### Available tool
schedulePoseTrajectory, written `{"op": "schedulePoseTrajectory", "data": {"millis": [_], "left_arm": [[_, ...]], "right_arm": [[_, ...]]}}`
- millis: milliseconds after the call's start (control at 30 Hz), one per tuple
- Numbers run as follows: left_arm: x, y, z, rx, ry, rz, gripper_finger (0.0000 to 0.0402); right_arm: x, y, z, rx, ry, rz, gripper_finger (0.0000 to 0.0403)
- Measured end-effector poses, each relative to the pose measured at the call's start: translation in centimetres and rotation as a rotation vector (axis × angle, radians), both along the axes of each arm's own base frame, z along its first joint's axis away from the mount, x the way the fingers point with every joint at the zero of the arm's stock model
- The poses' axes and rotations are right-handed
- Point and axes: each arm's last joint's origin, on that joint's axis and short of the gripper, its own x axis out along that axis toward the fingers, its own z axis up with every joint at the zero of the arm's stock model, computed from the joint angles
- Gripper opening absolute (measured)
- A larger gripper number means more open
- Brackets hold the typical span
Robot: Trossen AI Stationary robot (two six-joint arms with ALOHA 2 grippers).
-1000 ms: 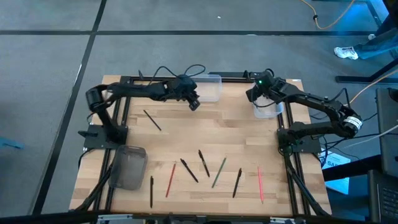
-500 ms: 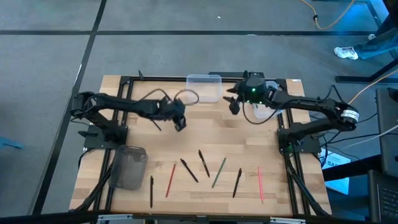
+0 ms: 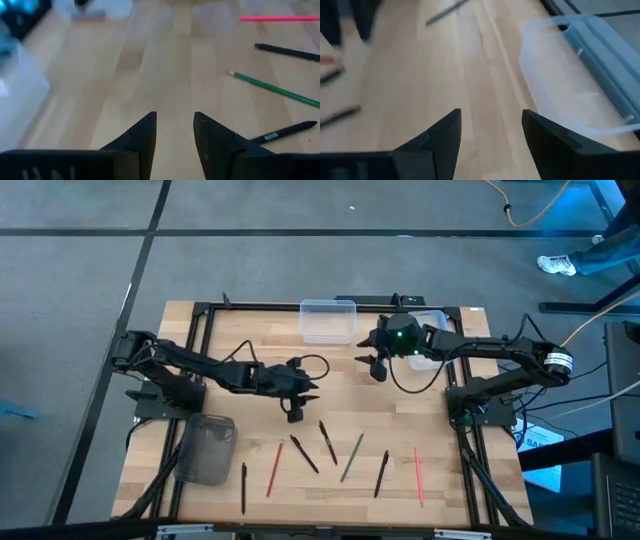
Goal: Sort crayons/erasers/pens/pencils in bins
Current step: Put the pink pencil into the left transparent bin
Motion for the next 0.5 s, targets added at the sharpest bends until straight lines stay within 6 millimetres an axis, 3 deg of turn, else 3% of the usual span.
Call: {"op": "schedulePoseTrajectory", "data": {"millis": [367,500], "left_arm": [[0.0,2.2,0.1,0.152,0.02,0.017,0.0124],[-0.1,3.3,0.1,0.206,0.035,-0.001,0.0124]], "right_arm": [[-0.1,-0.3,-0.1,-0.232,0.083,0.002,0.0213],[-1.1,-0.3,-0.6,-0.173,0.192,-0.173,0.02]]}}
